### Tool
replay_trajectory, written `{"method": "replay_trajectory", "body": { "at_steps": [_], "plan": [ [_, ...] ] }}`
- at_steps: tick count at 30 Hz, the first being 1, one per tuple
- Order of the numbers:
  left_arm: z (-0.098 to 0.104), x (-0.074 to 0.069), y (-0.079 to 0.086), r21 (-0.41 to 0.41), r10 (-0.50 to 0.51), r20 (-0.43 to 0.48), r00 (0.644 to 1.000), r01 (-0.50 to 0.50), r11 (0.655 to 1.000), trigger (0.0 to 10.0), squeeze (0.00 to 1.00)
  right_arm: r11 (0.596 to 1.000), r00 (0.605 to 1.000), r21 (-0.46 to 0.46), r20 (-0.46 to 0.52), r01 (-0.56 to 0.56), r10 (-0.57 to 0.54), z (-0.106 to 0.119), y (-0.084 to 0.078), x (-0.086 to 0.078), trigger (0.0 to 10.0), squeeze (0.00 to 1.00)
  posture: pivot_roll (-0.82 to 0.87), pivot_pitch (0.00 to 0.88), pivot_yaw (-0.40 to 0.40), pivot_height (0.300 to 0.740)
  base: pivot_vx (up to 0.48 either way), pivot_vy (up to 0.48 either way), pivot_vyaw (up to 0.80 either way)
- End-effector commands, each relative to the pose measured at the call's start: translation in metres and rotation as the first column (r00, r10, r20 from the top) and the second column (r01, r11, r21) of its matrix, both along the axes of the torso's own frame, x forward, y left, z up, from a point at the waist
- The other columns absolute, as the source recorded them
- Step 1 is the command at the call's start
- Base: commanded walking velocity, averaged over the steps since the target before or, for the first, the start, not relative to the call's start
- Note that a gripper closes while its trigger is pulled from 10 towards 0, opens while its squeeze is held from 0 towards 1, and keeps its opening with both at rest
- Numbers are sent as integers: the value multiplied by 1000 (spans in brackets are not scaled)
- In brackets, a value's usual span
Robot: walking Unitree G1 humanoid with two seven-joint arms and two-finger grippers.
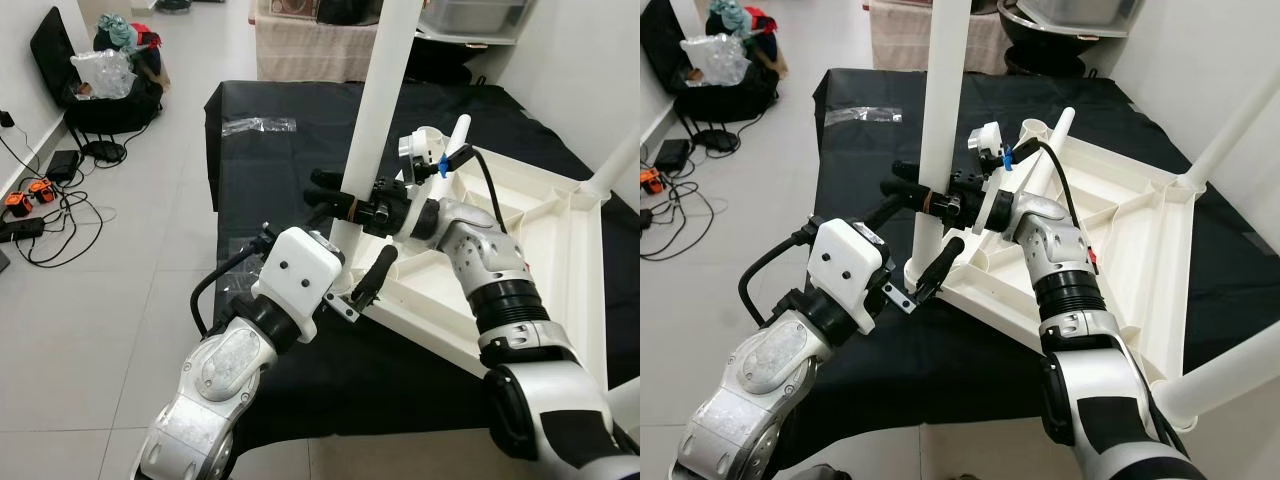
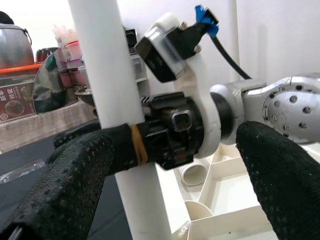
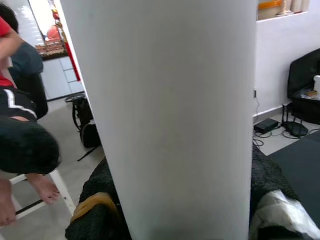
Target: Building children table
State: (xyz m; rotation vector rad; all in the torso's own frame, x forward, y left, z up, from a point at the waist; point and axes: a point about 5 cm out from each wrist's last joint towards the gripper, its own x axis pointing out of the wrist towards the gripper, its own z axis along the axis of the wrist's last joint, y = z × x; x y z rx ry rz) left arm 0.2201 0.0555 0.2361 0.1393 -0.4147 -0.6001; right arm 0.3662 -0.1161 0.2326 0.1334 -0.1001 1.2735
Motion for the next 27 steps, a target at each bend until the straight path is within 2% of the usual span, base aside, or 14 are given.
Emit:
{"method": "replay_trajectory", "body": {
  "at_steps": [1, 6, 7, 8, 9, 10, 11, 12, 13, 14, 17, 19, 24, 27],
  "plan": [
    [1, -1, -1, 1, -7, -1, 1000, 7, 1000, 10000, 0, 999, 999, -7, -34, 33, -34, -6, 2, 2, 0, 0, 95, 79, -102, 740, 0, 0, 0],
    [2, 0, -2, -3, -7, 2, 1000, 7, 1000, 10000, 0, 943, 947, -102, -27, 317, -321, -16, -4, 11, 0, 0, 90, 78, -103, 740, 0, 0, 0],
    [2, 0, -2, -3, -7, 3, 1000, 7, 1000, 10000, 0, 867, 873, -146, -32, 477, -486, -19, -10, 17, 0, 0, 84, 83, -102, 740, 0, 0, 0],
    [2, 0, -2, -3, -7, 3, 1000, 7, 1000, 10000, 0, 867, 873, -146, -32, 477, -486, -19, -10, 17, 0, 0, 84, 83, -102, 740, 0, 0, 0],
    [2, 0, -1, -3, -7, 3, 1000, 7, 1000, 10000, 0, 785, 795, -182, -27, 593, -606, -21, -17, 21, 0, 0, 84, 83, -100, 740, 0, 0, 0],
    [1, 0, -2, -4, -9, 1, 1000, 9, 1000, 10000, 0, 599, 619, -231, 22, 767, -785, -21, -33, 24, 0, 0, 70, 82, -94, 740, 0, 0, 0],
    [1, 0, -2, -4, -9, 1, 1000, 9, 1000, 10000, 0, 599, 619, -231, 22, 767, -785, -21, -33, 24, 0, 0, 70, 82, -94, 740, 0, 0, 0],
    [1, 0, -2, -6, -12, 0, 1000, 12, 1000, 10000, 0, 454, 472, -234, 26, 860, -881, -22, -45, 23, 0, 0, 69, 82, -93, 740, 0, 0, 0],
    [1, 0, -2, -6, -12, 0, 1000, 12, 1000, 10000, 0, 454, 472, -234, 26, 860, -881, -22, -45, 23, 0, 0, 69, 82, -93, 740, 0, 0, 0],
    [1, 0, -3, -6, -18, 0, 1000, 18, 1000, 10000, 0, 325, 345, -227, 53, 918, -937, -20, -53, 17, 0, 0, 68, 82, -92, 740, 0, 0, 0],
    [1, 1, -4, -7, -21, 0, 1000, 21, 1000, 10000, 0, 225, 242, -220, 50, 949, -969, -20, -56, 10, 0, 0, 68, 81, -92, 740, 0, 0, 0],
    [2, 1, -5, -8, -23, 2, 1000, 23, 1000, 10000, 0, -10, -1, -218, 40, 976, -999, -20, -62, -7, 0, 0, 70, 80, -91, 740, 0, 0, 0],
    [1, 1, -4, -7, -24, 1, 1000, 24, 1000, 10000, 0, -149, -153, -243, 3, 958, -988, -23, -64, -20, 0, 0, 71, 80, -93, 740, 0, 0, 0],
    [1, 0, -4, -5, -22, 0, 1000, 22, 1000, 10000, 0, -150, -161, -260, -22, 954, -987, -24, -58, -21, 0, 0, 71, 80, -92, 740, 0, 0, 0]
  ]
}}
